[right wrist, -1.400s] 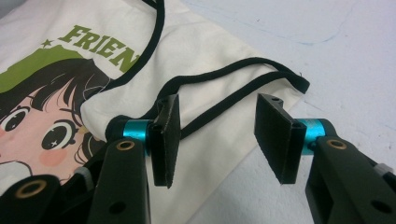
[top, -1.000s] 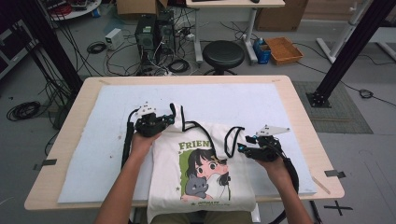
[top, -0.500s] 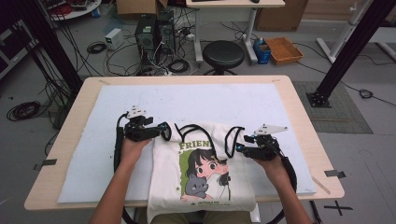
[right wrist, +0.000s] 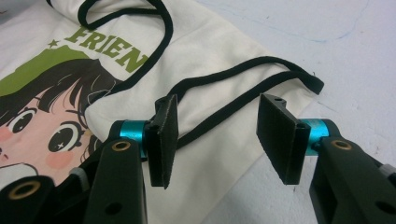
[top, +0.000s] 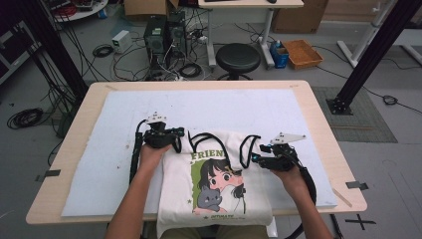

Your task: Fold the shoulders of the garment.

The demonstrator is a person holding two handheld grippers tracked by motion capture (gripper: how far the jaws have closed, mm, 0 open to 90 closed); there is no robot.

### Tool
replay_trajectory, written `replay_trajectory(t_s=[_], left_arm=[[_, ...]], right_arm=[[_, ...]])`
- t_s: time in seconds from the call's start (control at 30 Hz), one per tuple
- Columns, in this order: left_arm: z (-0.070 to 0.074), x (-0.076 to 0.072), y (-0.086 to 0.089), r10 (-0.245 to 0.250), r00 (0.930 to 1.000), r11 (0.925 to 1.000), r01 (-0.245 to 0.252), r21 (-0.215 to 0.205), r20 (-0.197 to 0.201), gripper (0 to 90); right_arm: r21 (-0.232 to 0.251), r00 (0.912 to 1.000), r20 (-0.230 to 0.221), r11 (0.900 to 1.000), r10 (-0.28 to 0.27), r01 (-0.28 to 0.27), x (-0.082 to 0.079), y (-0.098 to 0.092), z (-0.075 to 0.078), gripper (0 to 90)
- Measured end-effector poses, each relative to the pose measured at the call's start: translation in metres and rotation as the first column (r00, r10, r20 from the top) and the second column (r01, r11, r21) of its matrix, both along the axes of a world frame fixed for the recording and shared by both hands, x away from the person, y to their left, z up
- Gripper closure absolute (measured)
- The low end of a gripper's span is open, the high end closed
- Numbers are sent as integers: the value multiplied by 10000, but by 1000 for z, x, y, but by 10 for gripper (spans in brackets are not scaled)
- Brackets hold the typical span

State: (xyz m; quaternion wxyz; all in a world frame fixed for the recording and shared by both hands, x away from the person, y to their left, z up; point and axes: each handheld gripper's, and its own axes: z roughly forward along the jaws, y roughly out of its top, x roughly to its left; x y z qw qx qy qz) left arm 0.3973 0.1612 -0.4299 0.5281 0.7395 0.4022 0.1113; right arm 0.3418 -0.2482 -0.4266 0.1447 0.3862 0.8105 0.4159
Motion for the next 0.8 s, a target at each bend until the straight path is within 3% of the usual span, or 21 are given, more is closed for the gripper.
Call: replay_trajectory(t_s=[0.03, 0.1, 0.17, 0.23, 0.27, 0.33, 0.37, 0.43, 0.53, 0.67, 0.73, 0.8], left_arm=[[0, 0, 0, 0, 10000, 10000, 0, 0, 0, 851], [4, -17, 0, -748, 9958, 9971, 754, -78, 521, 851], [6, -34, 1, -1655, 9832, 9858, 1671, -142, 776, 847], [9, -51, 4, -2223, 9705, 9747, 2236, -42, 938, 816], [10, -59, 5, -2169, 9714, 9758, 2184, -53, 965, 732], [12, -74, 11, -1759, 9799, 9839, 1781, -151, 940, 508], [12, -81, 15, -1667, 9801, 9855, 1693, -150, 1077, 481], [11, -91, 18, -1521, 9804, 9883, 1516, 138, 1253, 479], [8, -97, 20, -1192, 9882, 9924, 1157, 412, 967, 452], [-7, -100, 14, -502, 9976, 9953, 460, 852, 476, 438], [-9, -100, 8, -653, 9967, 9906, 590, 1232, 474, 434], [-7, -101, 1, -1090, 9925, 9870, 1013, 1248, 561, 435]], right_arm=[[0, 10000, 0, 10000, 0, 0, 0, 0, 0, 489], [25, 10000, 8, 10000, -27, 27, -1, 0, 1, 489], [44, 10000, 36, 10000, -6, 6, -1, -1, 1, 489], [31, 10000, 1, 10000, -32, 32, -1, -2, 1, 489], [13, 10000, 6, 10000, -20, 20, -1, -3, 1, 489], [28, 10000, 5, 10000, -63, 63, -2, -4, 1, 489], [31, 9999, 7, 9999, -107, 107, -3, -5, 2, 489], [47, 9998, 32, 9998, -181, 181, -4, -7, 2, 489], [84, 9997, 11, 9996, -255, 255, -5, -9, 3, 485], [48, 9999, 55, 9999, -149, 149, -9, -5, 6, 485], [-13, 10000, 10, 10000, 94, -94, -13, -1, 8, 526], [-157, 9986, 3, 9984, 535, -535, -17, 5, 9, 569]])
